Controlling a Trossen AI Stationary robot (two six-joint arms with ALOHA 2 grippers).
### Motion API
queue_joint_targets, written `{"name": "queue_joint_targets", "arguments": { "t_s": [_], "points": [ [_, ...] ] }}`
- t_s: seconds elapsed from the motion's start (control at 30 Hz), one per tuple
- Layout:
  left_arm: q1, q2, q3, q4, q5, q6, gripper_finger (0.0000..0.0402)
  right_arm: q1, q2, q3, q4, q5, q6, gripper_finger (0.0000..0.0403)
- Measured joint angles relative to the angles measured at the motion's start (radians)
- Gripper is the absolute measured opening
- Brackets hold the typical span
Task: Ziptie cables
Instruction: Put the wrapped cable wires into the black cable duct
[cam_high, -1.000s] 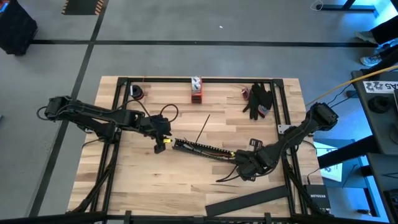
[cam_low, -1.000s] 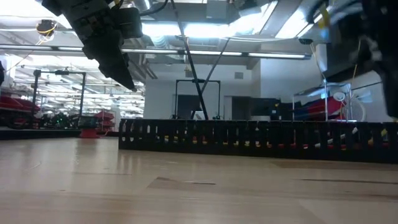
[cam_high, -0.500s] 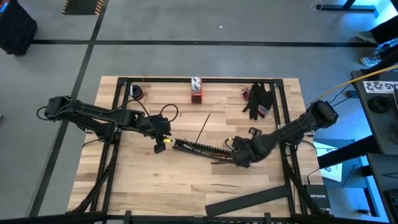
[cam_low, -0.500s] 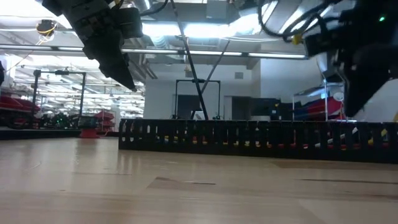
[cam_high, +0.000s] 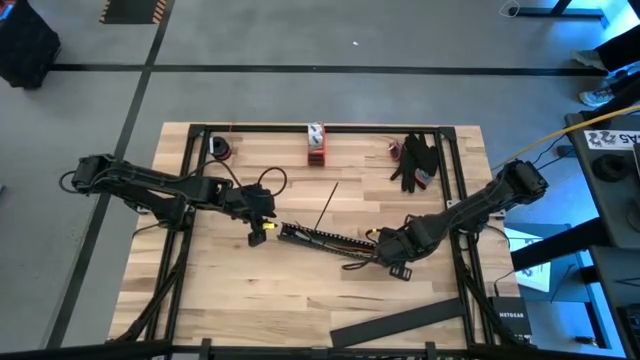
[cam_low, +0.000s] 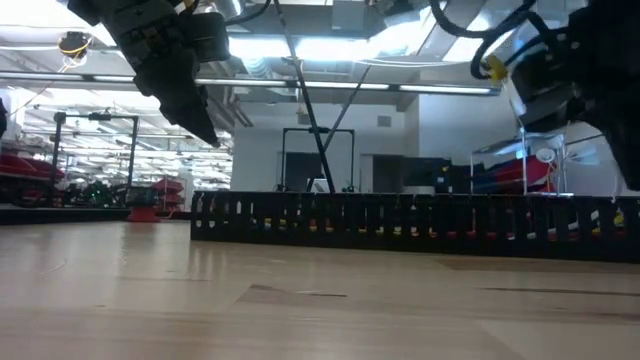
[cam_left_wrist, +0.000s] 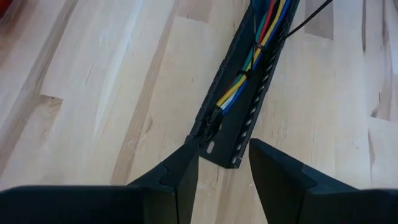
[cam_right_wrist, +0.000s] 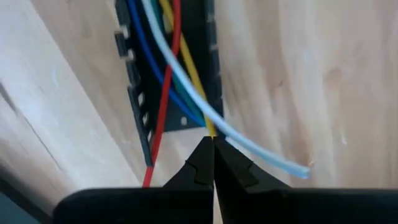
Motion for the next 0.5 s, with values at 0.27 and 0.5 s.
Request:
{"name": "queue_joint_targets", "arguments": {
  "t_s": [0.27, 0.5],
  "points": [
    [0.000, 0.000, 0.000, 0.002, 0.000, 0.001, 0.0135, 0.000, 0.000, -0.046, 0.072, -0.026, 0.034, 0.0000],
    [0.000, 0.000, 0.000, 0.001, 0.000, -0.002, 0.0135, 0.000, -0.005, 0.049, -0.046, -0.065, 0.017, 0.0000]
  ]
}}
